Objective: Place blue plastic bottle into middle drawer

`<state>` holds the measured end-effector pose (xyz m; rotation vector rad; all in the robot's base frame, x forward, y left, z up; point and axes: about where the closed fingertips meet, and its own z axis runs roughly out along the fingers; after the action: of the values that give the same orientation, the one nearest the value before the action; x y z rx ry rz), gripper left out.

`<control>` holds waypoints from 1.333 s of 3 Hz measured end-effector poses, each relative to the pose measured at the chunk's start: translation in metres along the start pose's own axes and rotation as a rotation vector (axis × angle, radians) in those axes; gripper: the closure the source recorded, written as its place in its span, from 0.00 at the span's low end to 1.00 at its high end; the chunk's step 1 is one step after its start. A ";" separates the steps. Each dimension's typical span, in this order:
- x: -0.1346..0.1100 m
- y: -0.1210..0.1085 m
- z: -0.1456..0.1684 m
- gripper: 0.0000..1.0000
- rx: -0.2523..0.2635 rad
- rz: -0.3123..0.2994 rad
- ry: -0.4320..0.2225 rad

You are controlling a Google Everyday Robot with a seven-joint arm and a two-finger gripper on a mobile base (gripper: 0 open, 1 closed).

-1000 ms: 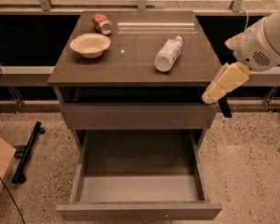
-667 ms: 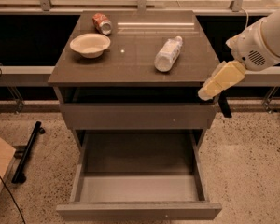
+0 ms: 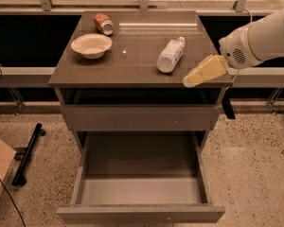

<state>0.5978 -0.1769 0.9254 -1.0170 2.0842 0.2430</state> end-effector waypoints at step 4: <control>-0.033 -0.006 0.054 0.00 -0.023 0.104 -0.152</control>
Offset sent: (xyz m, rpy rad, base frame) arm 0.0509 0.0319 -0.0121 0.1567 -0.0213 -0.0137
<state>0.6455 -0.1362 0.9134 -0.8768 2.0019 0.3852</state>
